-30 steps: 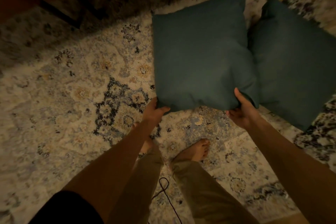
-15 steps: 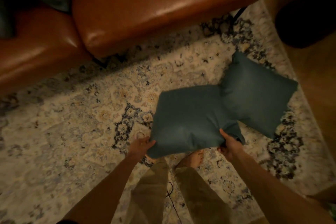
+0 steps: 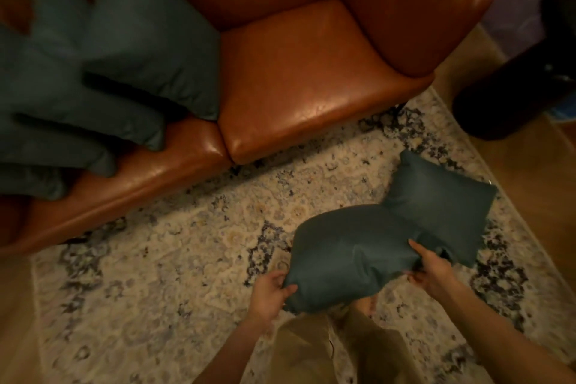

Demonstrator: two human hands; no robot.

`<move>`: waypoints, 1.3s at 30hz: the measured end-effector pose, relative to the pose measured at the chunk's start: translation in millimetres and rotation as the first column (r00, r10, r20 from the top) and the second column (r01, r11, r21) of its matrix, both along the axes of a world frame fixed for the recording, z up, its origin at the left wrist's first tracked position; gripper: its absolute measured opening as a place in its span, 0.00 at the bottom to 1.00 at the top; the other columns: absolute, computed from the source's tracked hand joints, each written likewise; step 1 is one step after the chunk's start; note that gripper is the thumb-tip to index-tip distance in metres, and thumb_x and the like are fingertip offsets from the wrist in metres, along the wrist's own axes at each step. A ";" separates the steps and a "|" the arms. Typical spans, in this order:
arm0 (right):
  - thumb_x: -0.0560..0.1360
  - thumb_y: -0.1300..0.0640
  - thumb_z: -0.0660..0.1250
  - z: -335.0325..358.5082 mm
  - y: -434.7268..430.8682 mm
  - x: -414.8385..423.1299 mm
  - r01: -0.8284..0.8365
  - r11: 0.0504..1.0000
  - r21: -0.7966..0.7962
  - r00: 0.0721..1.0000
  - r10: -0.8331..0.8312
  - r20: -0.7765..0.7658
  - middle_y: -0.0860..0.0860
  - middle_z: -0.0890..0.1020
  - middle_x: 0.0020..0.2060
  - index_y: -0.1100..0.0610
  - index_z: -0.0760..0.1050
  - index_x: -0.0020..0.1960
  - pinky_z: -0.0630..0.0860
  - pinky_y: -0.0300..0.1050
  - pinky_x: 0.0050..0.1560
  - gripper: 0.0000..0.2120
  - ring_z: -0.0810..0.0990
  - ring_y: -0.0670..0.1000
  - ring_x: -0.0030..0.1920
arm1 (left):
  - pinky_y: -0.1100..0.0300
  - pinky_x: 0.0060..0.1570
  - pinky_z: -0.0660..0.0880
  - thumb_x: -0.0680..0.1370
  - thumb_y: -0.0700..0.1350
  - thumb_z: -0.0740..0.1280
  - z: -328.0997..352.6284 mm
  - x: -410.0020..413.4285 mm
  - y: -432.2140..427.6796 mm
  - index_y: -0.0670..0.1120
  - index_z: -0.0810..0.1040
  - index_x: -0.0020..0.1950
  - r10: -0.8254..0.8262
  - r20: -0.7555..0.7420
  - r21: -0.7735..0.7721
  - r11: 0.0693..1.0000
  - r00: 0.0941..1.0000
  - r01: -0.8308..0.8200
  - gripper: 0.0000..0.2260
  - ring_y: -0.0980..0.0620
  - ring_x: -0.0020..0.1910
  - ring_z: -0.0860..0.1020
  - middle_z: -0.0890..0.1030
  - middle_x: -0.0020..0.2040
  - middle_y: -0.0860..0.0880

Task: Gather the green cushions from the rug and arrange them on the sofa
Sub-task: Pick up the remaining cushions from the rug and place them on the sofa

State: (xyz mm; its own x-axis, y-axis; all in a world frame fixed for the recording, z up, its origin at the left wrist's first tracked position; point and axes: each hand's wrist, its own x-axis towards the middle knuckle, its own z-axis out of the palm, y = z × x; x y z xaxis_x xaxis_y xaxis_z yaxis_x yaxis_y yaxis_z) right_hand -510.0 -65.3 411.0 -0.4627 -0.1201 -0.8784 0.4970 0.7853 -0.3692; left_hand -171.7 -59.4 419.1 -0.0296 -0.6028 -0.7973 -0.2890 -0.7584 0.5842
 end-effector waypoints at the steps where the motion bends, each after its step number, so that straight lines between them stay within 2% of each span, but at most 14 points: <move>1: 0.74 0.52 0.72 18.1 -5.1 1.4 -0.033 0.999 -0.003 0.999 0.032 -0.009 0.57 0.75 0.56 0.58 0.66 0.63 0.74 0.51 0.40 0.24 0.78 0.58 0.42 | 0.54 0.50 0.80 0.69 0.29 0.72 15.1 1.5 -9.5 0.48 0.80 0.42 -0.034 -0.001 -0.069 0.997 0.999 0.034 0.14 0.54 0.42 0.81 0.83 0.39 0.53; 3: 0.75 0.49 0.70 52.9 -19.7 -2.2 -0.113 0.994 0.014 0.992 0.113 -0.060 0.57 0.76 0.53 0.59 0.67 0.58 0.72 0.55 0.44 0.20 0.77 0.61 0.43 | 0.48 0.55 0.78 0.72 0.34 0.71 40.7 5.2 -26.5 0.46 0.83 0.47 -0.142 0.039 -0.212 0.966 0.989 0.147 0.08 0.55 0.45 0.83 0.85 0.43 0.52; 5: 0.75 0.43 0.68 87.8 -31.7 -13.2 -0.239 0.968 0.077 0.966 0.245 -0.085 0.58 0.79 0.45 0.60 0.69 0.57 0.72 0.52 0.40 0.23 0.78 0.60 0.38 | 0.52 0.49 0.79 0.74 0.41 0.70 75.0 5.4 -43.4 0.45 0.83 0.49 -0.287 0.130 -0.342 0.886 0.949 0.315 0.05 0.55 0.43 0.82 0.85 0.43 0.51; 8: 0.73 0.33 0.63 133.8 -56.7 -36.3 -0.416 0.897 0.148 0.897 0.431 -0.097 0.59 0.79 0.35 0.62 0.72 0.54 0.71 0.45 0.36 0.31 0.77 0.57 0.33 | 0.54 0.42 0.73 0.77 0.47 0.67 132.6 -2.1 -77.7 0.47 0.81 0.43 -0.420 0.357 -0.509 0.662 0.835 0.550 0.06 0.54 0.38 0.78 0.82 0.38 0.51; 14: 0.70 0.30 0.63 173.0 -108.3 -55.4 -0.470 0.881 0.063 0.812 0.459 -0.362 0.62 0.82 0.43 0.65 0.76 0.43 0.79 0.56 0.51 0.34 0.81 0.62 0.45 | 0.52 0.39 0.71 0.78 0.51 0.63 232.1 -25.5 -144.2 0.46 0.81 0.41 -0.423 0.406 -0.716 0.404 0.810 0.570 0.12 0.54 0.36 0.77 0.81 0.35 0.50; 16: 0.70 0.32 0.66 180.7 -124.0 -56.5 -0.453 0.890 -0.052 0.779 0.367 -0.508 0.61 0.81 0.51 0.66 0.78 0.50 0.78 0.57 0.55 0.34 0.80 0.62 0.51 | 0.50 0.38 0.70 0.77 0.52 0.63 252.6 -30.8 -163.5 0.44 0.81 0.41 -0.426 0.398 -0.745 0.367 0.812 0.557 0.14 0.53 0.35 0.78 0.81 0.34 0.47; 19: 0.68 0.32 0.68 191.1 -153.0 -57.7 -0.428 0.867 -0.256 0.809 0.241 -0.536 0.60 0.82 0.42 0.64 0.80 0.45 0.76 0.54 0.48 0.32 0.80 0.59 0.44 | 0.51 0.37 0.70 0.76 0.51 0.65 273.3 -32.2 -197.4 0.42 0.81 0.40 -0.370 0.292 -0.785 0.435 0.882 0.442 0.14 0.55 0.35 0.75 0.81 0.34 0.42; 23: 0.73 0.47 0.71 214.0 -212.6 -59.0 -0.173 0.745 -0.644 0.961 -0.015 -0.275 0.48 0.76 0.19 0.57 0.76 0.22 0.74 0.45 0.39 0.23 0.75 0.48 0.27 | 0.57 0.40 0.72 0.73 0.49 0.69 285.0 -17.4 -262.8 0.50 0.84 0.36 -0.147 0.068 -0.747 0.648 0.987 0.148 0.08 0.56 0.35 0.78 0.82 0.32 0.54; 26: 0.70 0.54 0.75 233.2 -259.3 -54.7 -0.031 0.627 -0.778 0.996 -0.044 -0.075 0.47 0.82 0.29 0.55 0.77 0.37 0.76 0.42 0.36 0.08 0.80 0.46 0.31 | 0.60 0.40 0.71 0.73 0.46 0.71 288.2 -0.4 -310.2 0.50 0.82 0.30 0.102 0.015 -0.690 0.721 0.995 -0.063 0.10 0.57 0.33 0.77 0.81 0.27 0.56; 28: 0.61 0.47 0.80 244.0 -292.9 -53.4 -0.058 0.591 -0.804 0.998 0.017 -0.059 0.51 0.85 0.42 0.53 0.76 0.44 0.81 0.46 0.44 0.19 0.84 0.49 0.42 | 0.58 0.43 0.72 0.72 0.44 0.72 288.2 3.0 -333.3 0.49 0.83 0.30 0.215 0.001 -0.674 0.722 0.977 -0.158 0.10 0.56 0.33 0.77 0.81 0.26 0.55; 30: 0.60 0.44 0.80 256.0 -326.4 -53.8 -0.191 0.592 -0.783 0.982 0.101 -0.162 0.49 0.84 0.48 0.52 0.76 0.51 0.80 0.44 0.46 0.25 0.83 0.48 0.46 | 0.58 0.42 0.72 0.72 0.42 0.72 289.0 -5.4 -349.9 0.47 0.82 0.30 0.268 -0.005 -0.650 0.732 0.963 -0.207 0.10 0.56 0.31 0.77 0.80 0.25 0.55; 33: 0.73 0.53 0.73 269.5 -383.3 -64.1 -0.391 0.551 -0.737 0.920 0.211 -0.330 0.48 0.83 0.48 0.56 0.78 0.60 0.77 0.37 0.44 0.17 0.81 0.44 0.45 | 0.58 0.40 0.74 0.71 0.43 0.73 295.3 -27.2 -378.4 0.48 0.83 0.31 0.306 0.006 -0.632 0.739 0.952 -0.234 0.09 0.52 0.34 0.78 0.81 0.27 0.52; 37: 0.77 0.57 0.69 256.0 -439.4 -85.7 -0.435 0.586 -0.684 0.898 0.228 -0.376 0.51 0.83 0.49 0.60 0.78 0.62 0.77 0.43 0.51 0.15 0.82 0.51 0.52 | 0.63 0.29 0.72 0.72 0.48 0.73 300.7 -46.9 -406.8 0.47 0.85 0.40 0.438 -0.041 -0.616 0.697 0.898 -0.368 0.05 0.53 0.31 0.76 0.82 0.33 0.47; 39: 0.77 0.58 0.68 250.7 -464.5 -88.5 -0.432 0.599 -0.674 0.898 0.224 -0.378 0.54 0.84 0.51 0.61 0.79 0.61 0.77 0.44 0.49 0.14 0.82 0.53 0.53 | 0.61 0.33 0.73 0.75 0.46 0.70 299.1 -56.0 -416.6 0.48 0.83 0.45 0.494 -0.098 -0.587 0.673 0.864 -0.451 0.03 0.55 0.35 0.77 0.82 0.36 0.50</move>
